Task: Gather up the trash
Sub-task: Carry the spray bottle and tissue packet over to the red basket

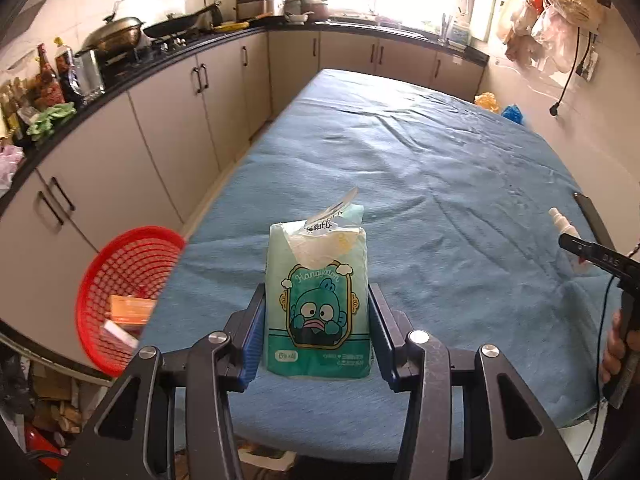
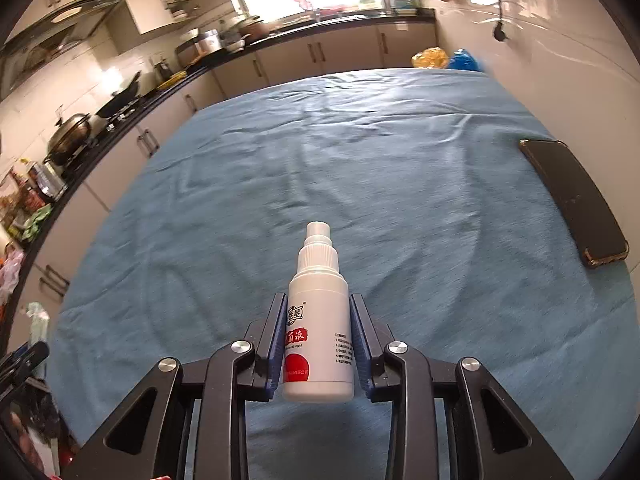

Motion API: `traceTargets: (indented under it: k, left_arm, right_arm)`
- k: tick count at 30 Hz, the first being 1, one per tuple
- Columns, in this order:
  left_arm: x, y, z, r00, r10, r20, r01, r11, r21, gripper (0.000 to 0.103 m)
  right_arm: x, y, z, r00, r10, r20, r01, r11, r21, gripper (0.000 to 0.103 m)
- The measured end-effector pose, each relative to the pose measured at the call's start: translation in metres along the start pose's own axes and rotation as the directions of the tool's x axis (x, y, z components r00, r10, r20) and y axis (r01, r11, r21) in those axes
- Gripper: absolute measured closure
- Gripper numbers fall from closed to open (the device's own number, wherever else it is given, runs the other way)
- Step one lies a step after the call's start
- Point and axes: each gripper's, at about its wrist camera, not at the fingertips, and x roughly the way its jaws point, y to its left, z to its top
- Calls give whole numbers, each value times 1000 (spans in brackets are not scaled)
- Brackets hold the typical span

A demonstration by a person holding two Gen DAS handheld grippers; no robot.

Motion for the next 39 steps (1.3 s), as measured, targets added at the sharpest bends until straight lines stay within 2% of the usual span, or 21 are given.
traceTargets:
  k: [11, 26, 39]
  left_arm:
    - [-22, 30, -12, 994, 86, 61, -85, 996, -18, 57]
    - [-25, 69, -26, 987, 151, 59, -147, 986, -73, 57]
    - [-22, 99, -37, 980, 192, 52, -185, 976, -113, 57]
  right_arm:
    - [-18, 60, -15, 994, 108, 6, -107, 992, -68, 71]
    - [-20, 131, -32, 981, 194, -20, -195, 965, -173, 71]
    - [-12, 189, -44, 965, 253, -65, -261, 927, -270, 71]
